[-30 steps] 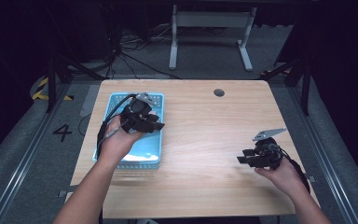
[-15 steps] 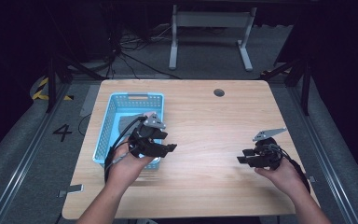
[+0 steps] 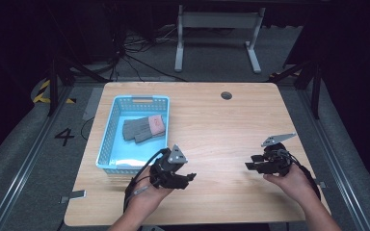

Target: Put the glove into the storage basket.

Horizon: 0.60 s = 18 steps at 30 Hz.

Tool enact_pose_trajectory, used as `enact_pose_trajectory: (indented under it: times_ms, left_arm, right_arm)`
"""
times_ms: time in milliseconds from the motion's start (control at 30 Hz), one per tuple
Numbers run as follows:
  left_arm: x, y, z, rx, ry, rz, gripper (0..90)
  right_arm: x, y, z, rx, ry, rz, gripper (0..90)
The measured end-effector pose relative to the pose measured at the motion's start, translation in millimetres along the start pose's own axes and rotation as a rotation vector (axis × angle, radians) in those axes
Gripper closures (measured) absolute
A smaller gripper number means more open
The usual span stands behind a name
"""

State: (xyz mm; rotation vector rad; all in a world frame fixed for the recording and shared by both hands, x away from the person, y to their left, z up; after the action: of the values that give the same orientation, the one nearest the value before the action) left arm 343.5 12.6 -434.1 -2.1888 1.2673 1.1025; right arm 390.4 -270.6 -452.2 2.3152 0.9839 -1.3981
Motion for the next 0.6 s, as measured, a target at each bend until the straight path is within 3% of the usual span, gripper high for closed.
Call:
enact_pose_trajectory:
  times_ms: [167,300,500,600]
  left_arm:
    - [25.8,15.6,6.7,0.036,-0.043,-0.031,42.2]
    - [41.0,23.0,8.0,0.016,-0.014,0.009,40.6]
    - [61.8,21.4,13.2,0.008,-0.043,0.039,41.1]
    - [68.3,16.6,15.7,0.037,-0.075,-0.001,40.1]
  right_arm:
    - [4.4,0.2,1.3,-0.008,-0.009,-0.003,56.0]
    - [6.8,0.1,1.7,-0.007,-0.013,-0.007,56.0]
    - [11.0,-1.3,2.8,-0.02,-0.02,-0.005,55.3]
    - [14.1,-0.1,4.3,-0.015,-0.026,-0.002,55.4]
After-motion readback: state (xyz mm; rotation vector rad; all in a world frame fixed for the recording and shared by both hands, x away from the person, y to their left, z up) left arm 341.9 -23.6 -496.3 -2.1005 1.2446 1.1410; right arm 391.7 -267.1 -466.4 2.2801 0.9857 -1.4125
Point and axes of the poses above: each handheld gripper's, and its own axes: x roughly forward along the jaws, z roughly out of its underside, y roughly to its right, the point moved 6 cm from there along x, roughly forward along the jaws, and after that the axes turned 6 degrees about -y, right-handed, at the moved point
